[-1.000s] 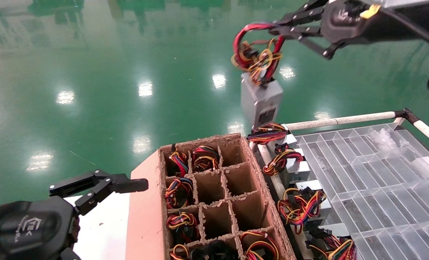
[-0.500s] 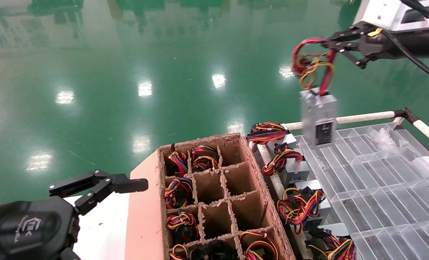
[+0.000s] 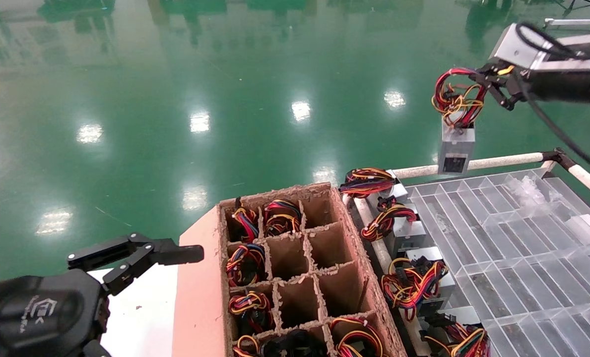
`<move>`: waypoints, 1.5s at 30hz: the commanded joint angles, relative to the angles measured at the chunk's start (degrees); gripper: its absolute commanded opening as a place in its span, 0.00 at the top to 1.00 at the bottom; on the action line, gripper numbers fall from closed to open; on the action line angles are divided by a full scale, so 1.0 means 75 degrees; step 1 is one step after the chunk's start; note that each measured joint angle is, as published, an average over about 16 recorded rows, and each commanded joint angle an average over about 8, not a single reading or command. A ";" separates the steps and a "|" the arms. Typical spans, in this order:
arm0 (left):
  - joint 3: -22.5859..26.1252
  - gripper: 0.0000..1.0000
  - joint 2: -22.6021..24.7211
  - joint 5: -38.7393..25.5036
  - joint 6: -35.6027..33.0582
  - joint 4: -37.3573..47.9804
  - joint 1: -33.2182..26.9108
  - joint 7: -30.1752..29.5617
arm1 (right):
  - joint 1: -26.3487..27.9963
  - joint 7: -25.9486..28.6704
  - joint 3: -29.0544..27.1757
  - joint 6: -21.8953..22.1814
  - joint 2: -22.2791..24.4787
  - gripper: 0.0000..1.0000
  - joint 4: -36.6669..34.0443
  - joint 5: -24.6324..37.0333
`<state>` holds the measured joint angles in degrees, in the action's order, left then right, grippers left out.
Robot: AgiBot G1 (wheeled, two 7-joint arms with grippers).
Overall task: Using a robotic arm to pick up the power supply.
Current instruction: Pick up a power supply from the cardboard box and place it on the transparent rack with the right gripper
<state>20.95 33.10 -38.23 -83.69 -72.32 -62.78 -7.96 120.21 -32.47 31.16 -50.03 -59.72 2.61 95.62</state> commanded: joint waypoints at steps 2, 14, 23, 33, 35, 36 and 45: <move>0.0000 0.00 0.0000 0.0000 0.0000 0.0000 0.0000 0.0000 | -0.0081 -0.0090 0.0008 0.0192 -0.0115 1.00 -0.0102 0.0013; 0.0001 0.00 0.0000 0.0001 0.0000 0.0000 0.0000 0.0000 | -0.0486 -0.0197 0.0048 0.0233 -0.0626 1.00 -0.0337 0.0066; 0.0002 0.00 -0.0001 0.0001 0.0001 0.0000 0.0000 0.0001 | -0.0646 -0.0090 0.0098 0.0196 -0.0807 1.00 -0.0422 0.0138; 0.0002 0.00 -0.0001 0.0001 0.0001 0.0000 -0.0001 0.0001 | -0.0819 0.0117 0.0085 0.0416 -0.0699 1.00 -0.0499 0.0117; 0.0002 0.00 -0.0001 0.0002 0.0001 0.0000 -0.0001 0.0001 | -0.0885 0.0138 0.0080 0.0506 -0.0667 1.00 -0.0498 0.0108; 0.0002 0.00 -0.0001 0.0002 0.0001 0.0000 -0.0001 0.0001 | -0.0918 0.0148 0.0073 0.0554 -0.0653 1.00 -0.0493 0.0098; 0.0003 0.00 -0.0001 0.0002 0.0001 0.0000 -0.0001 0.0001 | -0.1190 0.0147 -0.0074 0.0945 -0.0613 1.00 -0.0376 -0.0116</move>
<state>20.97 33.09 -38.21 -83.68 -72.32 -62.79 -7.95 111.14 -31.43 30.64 -43.12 -64.37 -0.36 94.82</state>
